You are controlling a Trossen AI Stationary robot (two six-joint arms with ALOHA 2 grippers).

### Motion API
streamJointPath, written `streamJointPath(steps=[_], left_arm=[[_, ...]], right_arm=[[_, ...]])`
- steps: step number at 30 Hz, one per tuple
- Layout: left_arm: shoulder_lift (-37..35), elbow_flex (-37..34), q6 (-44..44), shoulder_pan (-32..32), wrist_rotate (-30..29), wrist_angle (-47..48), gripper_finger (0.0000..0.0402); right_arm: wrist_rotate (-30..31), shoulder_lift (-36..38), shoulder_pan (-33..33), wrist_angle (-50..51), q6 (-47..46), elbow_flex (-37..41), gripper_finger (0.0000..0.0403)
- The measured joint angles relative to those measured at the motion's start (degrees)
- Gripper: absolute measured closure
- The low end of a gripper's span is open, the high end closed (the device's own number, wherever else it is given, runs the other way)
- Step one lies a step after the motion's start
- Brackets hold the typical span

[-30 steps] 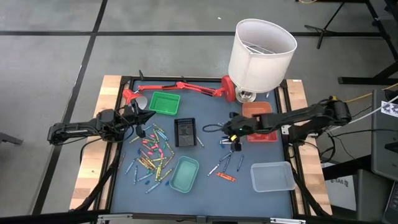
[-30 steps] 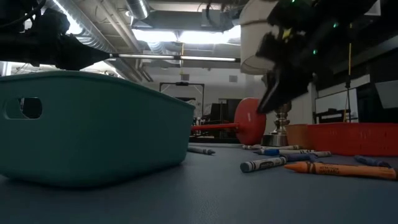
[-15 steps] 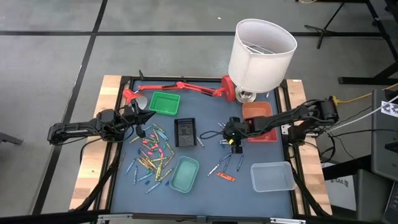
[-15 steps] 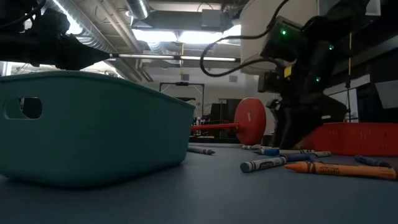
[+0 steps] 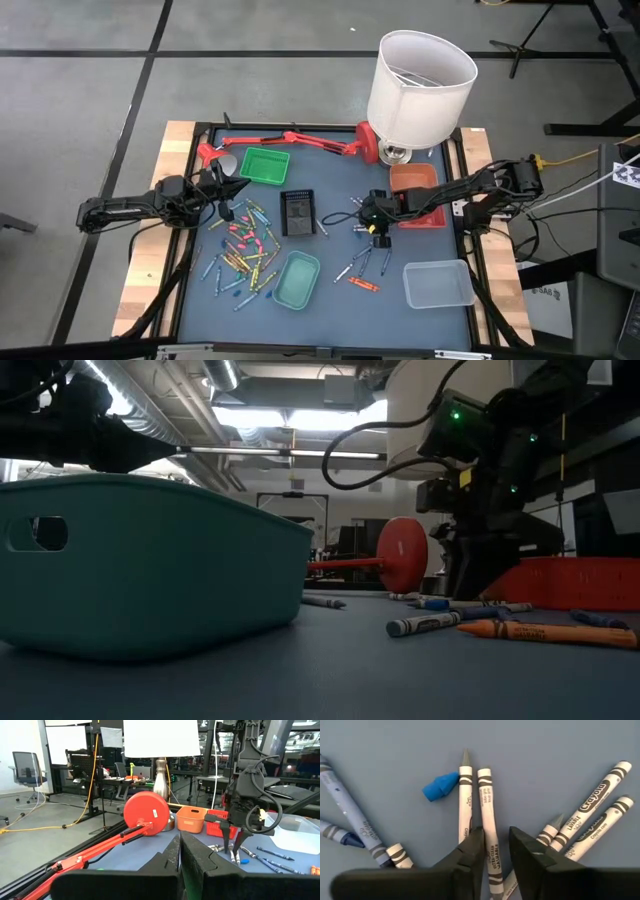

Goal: Sort crayons
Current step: Put the gray crayon into the white bin

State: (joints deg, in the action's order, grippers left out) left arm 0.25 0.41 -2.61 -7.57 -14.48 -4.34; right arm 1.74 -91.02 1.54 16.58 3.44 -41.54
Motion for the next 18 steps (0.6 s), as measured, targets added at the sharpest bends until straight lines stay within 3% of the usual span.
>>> streamJointPath(steps=[10,18], left_arm=[[-0.02,-0.01,0.0,0.0,0.0,0.0,0.0401],[0.0,0.0,0.0,-0.01,0.0,0.0,0.0401]], right_arm=[[-1.48,0.0,-0.07,-0.01,-0.11,0.04,0.0369],[-2.43,0.06,-0.09,-0.05,-0.13,0.06,0.0378]])
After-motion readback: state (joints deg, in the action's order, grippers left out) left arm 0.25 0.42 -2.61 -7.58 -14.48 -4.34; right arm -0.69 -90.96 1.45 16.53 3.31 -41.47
